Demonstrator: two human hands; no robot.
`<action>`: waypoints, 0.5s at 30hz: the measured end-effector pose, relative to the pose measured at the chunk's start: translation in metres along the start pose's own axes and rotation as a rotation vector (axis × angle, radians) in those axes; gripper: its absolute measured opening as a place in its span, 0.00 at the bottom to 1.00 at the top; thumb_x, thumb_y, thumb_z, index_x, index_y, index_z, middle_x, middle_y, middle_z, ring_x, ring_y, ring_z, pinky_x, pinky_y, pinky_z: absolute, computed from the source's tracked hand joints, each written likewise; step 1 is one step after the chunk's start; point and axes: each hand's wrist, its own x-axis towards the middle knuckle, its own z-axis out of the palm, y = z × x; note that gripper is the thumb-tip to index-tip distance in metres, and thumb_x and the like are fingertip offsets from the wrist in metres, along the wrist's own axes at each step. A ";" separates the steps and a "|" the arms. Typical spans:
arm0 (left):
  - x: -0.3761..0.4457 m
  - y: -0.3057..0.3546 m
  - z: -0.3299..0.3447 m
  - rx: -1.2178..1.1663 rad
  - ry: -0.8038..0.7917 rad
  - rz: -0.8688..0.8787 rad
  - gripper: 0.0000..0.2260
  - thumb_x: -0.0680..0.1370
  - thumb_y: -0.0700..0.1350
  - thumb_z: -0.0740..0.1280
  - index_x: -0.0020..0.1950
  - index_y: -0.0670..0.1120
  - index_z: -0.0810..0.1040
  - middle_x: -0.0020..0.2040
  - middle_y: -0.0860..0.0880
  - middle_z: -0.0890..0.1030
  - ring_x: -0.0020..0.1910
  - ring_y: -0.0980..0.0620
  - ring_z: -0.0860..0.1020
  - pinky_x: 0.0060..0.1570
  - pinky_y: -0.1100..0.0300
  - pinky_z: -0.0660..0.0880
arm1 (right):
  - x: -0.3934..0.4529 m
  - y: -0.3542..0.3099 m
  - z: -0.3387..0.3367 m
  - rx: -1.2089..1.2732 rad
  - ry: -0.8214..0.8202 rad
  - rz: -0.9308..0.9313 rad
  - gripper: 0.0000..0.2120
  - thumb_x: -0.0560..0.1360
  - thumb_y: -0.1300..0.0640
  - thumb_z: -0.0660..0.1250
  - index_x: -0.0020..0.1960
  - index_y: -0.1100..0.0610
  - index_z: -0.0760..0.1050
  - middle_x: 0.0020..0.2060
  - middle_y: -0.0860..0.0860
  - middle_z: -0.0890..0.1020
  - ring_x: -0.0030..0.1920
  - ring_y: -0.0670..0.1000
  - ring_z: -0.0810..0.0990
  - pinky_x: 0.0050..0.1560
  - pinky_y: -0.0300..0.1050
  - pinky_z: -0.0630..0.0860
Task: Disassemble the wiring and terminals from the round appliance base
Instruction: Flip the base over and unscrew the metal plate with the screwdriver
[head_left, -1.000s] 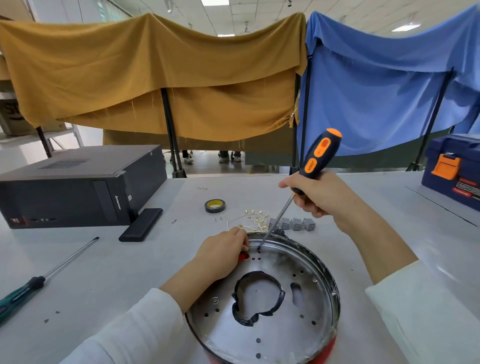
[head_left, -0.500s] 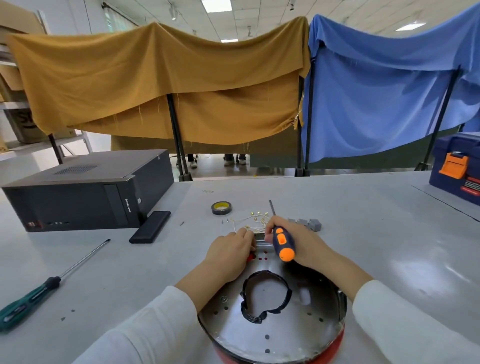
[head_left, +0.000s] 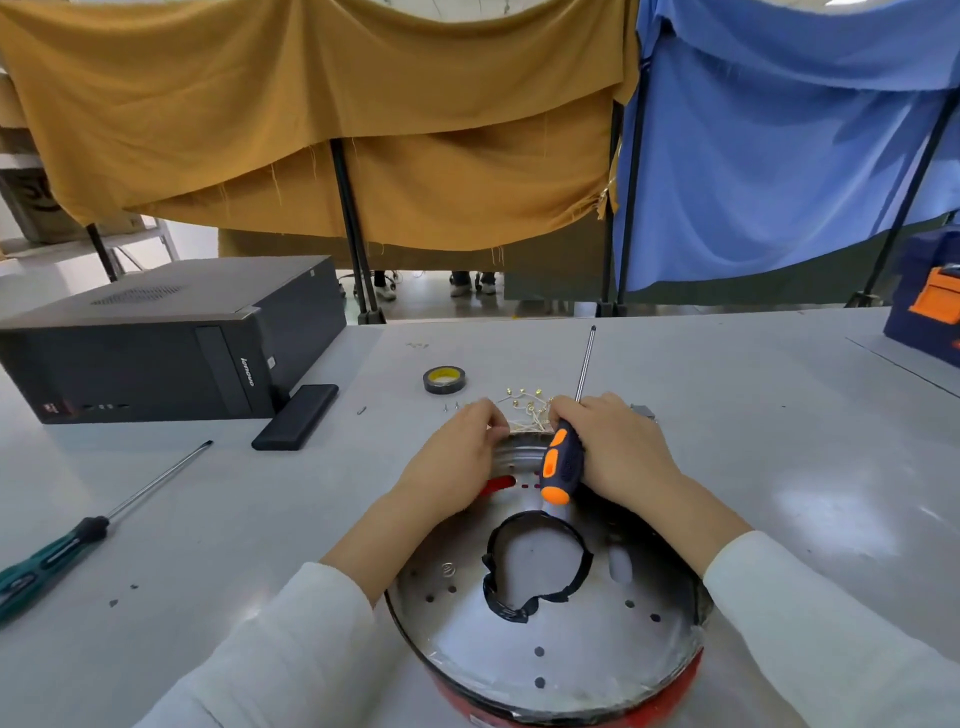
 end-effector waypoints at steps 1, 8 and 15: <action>0.002 0.000 -0.002 -0.182 0.066 -0.075 0.03 0.80 0.44 0.60 0.48 0.48 0.72 0.48 0.51 0.79 0.43 0.54 0.77 0.41 0.63 0.70 | 0.000 0.001 0.001 -0.010 -0.015 0.021 0.10 0.72 0.58 0.61 0.48 0.46 0.64 0.42 0.46 0.74 0.47 0.52 0.67 0.36 0.45 0.61; 0.026 -0.042 -0.025 -1.133 0.040 -0.505 0.01 0.76 0.36 0.67 0.47 0.38 0.77 0.45 0.43 0.83 0.42 0.49 0.84 0.44 0.58 0.81 | 0.004 0.003 0.006 0.091 -0.145 0.071 0.12 0.73 0.60 0.58 0.47 0.45 0.60 0.44 0.47 0.71 0.46 0.52 0.66 0.35 0.45 0.61; 0.061 -0.091 0.000 -0.145 0.084 -0.403 0.06 0.74 0.42 0.70 0.50 0.45 0.79 0.44 0.49 0.83 0.40 0.53 0.80 0.46 0.60 0.75 | 0.005 0.001 0.007 0.077 -0.178 0.053 0.16 0.72 0.63 0.61 0.48 0.46 0.59 0.46 0.48 0.68 0.47 0.52 0.64 0.35 0.45 0.61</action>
